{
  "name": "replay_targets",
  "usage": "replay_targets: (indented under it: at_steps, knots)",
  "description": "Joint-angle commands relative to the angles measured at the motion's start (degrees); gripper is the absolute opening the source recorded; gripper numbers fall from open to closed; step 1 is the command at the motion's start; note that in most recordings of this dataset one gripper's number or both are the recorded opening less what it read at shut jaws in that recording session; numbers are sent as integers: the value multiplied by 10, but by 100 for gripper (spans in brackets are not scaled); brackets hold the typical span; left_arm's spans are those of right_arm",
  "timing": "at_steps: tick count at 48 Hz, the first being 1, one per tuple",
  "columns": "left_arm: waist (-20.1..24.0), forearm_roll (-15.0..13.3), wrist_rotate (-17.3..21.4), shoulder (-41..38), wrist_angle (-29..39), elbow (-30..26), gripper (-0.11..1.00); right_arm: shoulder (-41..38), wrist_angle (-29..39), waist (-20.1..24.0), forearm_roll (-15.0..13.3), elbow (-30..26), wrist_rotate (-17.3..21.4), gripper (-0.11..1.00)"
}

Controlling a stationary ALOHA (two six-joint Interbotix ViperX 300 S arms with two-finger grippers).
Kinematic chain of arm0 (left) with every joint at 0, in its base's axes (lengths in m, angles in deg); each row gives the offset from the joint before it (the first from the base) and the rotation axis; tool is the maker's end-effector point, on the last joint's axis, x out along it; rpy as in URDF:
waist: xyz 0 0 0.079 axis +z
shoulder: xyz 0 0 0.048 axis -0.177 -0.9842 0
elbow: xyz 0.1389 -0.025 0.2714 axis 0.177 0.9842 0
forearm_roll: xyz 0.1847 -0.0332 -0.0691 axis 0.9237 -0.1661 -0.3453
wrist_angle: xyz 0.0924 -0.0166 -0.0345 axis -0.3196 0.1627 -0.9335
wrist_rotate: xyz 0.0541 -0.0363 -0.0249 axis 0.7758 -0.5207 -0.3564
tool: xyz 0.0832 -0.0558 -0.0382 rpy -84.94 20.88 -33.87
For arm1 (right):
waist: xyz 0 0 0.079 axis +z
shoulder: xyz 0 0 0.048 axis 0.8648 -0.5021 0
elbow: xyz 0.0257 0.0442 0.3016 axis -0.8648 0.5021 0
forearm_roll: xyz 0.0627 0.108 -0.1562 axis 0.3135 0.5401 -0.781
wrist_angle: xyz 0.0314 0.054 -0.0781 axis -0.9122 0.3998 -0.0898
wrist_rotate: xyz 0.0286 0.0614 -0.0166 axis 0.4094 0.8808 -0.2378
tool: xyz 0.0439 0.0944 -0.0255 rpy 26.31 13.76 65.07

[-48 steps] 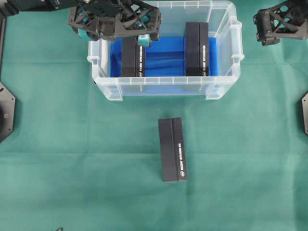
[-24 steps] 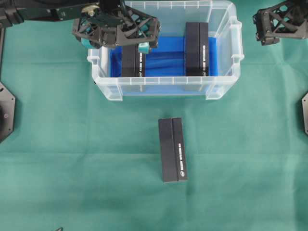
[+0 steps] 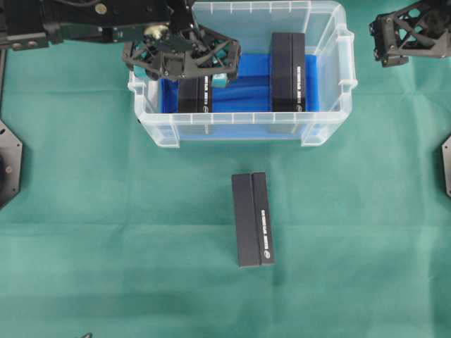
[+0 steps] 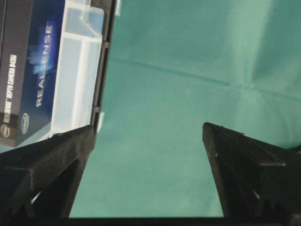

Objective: Take out the box from the case.
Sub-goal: 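Lower the left gripper around the left black box pair and close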

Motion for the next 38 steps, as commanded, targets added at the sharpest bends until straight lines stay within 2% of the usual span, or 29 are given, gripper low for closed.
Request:
replay_targets:
  at_steps: [1, 23, 38]
  knots:
    - [5, 5, 0, 5, -9, -2, 96, 3, -3, 1, -1, -5, -5, 93]
    - [12, 19, 0, -12, -28, 5, 96, 3, -12, 1, -1, -5, -11, 93]
    - [12, 18, 0, -21, -32, 13, 96, 3, -15, 1, -1, -5, -11, 93]
